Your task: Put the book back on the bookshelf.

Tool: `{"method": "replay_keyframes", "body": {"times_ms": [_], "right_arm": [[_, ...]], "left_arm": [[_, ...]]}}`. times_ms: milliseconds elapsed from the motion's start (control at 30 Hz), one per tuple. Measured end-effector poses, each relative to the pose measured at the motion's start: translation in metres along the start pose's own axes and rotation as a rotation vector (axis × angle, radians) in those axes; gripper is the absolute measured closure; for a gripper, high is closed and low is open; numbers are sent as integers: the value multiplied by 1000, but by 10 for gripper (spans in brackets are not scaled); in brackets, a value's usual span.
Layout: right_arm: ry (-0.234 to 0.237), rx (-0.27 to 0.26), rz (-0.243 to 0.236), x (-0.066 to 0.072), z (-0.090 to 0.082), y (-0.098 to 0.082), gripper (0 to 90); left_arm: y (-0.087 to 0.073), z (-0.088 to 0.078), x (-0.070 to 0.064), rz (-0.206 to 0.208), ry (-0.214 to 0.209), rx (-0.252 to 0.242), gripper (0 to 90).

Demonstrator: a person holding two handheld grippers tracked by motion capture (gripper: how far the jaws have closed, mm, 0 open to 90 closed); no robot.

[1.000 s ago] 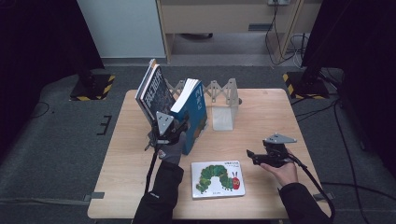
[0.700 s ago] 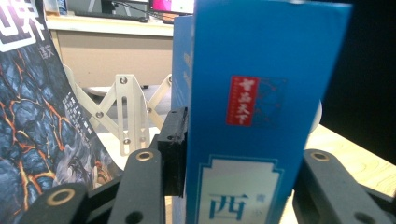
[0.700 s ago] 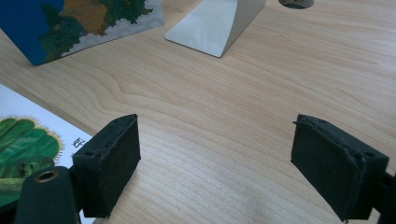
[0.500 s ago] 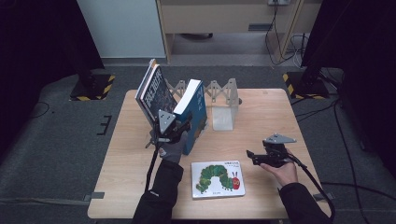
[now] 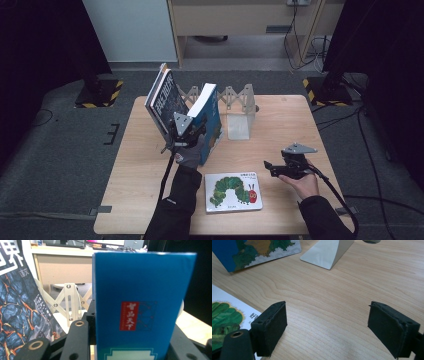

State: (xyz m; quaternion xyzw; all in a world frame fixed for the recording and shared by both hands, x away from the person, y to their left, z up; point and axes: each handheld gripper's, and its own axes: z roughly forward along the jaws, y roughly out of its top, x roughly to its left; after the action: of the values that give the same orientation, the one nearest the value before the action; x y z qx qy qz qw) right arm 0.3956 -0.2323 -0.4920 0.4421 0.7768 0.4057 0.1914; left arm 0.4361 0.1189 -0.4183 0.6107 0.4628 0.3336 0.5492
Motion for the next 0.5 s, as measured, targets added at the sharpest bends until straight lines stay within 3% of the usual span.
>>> {"method": "replay_keyframes", "body": {"times_ms": [133, 500], "right_arm": [[-1, 4, -4, -1, 1, 0, 159], [2, -7, 1, -1, -1, 1, 160]], "left_arm": [[6, 7, 1, -35, 15, -6, 613], [6, 28, -14, -37, 41, -47, 612]]}}
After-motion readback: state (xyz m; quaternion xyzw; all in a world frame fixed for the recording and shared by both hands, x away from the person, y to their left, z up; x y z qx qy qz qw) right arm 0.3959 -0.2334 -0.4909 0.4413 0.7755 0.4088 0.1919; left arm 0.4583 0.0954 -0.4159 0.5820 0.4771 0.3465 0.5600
